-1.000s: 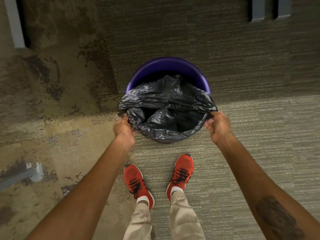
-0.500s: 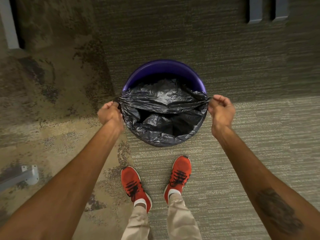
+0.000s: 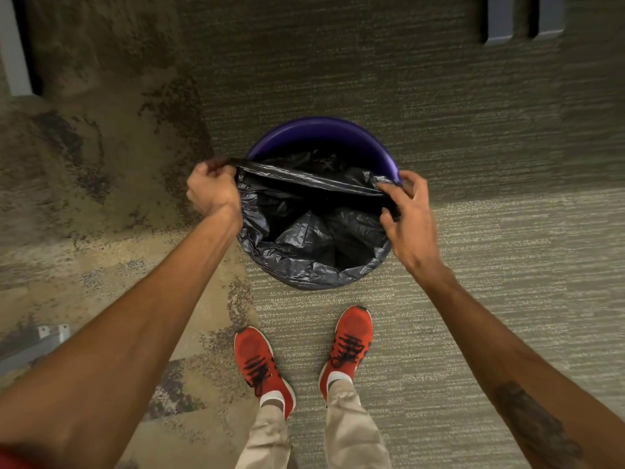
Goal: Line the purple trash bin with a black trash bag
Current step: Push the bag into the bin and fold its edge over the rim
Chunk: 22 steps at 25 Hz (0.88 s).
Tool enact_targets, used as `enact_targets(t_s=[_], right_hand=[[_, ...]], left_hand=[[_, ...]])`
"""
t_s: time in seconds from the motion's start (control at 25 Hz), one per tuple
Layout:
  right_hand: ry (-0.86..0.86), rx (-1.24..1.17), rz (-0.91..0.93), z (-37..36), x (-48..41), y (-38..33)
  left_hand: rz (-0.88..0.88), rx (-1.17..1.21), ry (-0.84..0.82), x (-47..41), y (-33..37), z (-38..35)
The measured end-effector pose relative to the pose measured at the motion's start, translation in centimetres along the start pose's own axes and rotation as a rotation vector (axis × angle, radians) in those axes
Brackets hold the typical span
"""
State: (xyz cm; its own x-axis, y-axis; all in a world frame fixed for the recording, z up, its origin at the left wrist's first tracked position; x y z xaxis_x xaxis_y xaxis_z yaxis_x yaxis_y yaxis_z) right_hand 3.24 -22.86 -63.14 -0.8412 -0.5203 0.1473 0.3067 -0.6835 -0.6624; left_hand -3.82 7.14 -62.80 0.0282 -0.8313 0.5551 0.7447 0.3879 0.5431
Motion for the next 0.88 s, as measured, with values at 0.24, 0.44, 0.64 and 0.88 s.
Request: enact_targets(t_s=[0.24, 0.44, 0.64, 0.88], right_hand=[[0.258, -0.004, -0.095, 0.5, -1.6, -0.1], [0.245, 0.012, -0.057, 1.3, -2.1, -0.2], [0.224, 0.113, -0.048, 2.2, -4.3, -0.2], [0.188, 0.137, 0.007, 1.8, -5.3, -1.5]], left_hand=[[-0.288, -0.197, -0.046, 1.7, 2.0, -1.8], [-0.502, -0.345, -0.146, 1.9, 3.1, -3.2], [-0.733, -0.446, -0.330, 1.5, 2.7, -3.2], [-0.811, -0.552, -0.357, 0.9, 2.6, -2.6]])
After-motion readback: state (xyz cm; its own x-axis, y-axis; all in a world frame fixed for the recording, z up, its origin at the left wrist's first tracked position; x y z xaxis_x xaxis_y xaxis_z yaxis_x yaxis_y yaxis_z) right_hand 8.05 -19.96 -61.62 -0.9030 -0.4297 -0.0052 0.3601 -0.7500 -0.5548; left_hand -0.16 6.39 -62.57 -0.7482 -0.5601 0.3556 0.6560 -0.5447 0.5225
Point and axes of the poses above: each hand's wrist, its own x-axis away from the middle knuckle, its own z-axis out of the back of the hand, y = z × x, the point moved 2 cm from there along -x, towards the middle knuckle, and after that the axes turned 12 degrees about z, right-handed, at the moved point
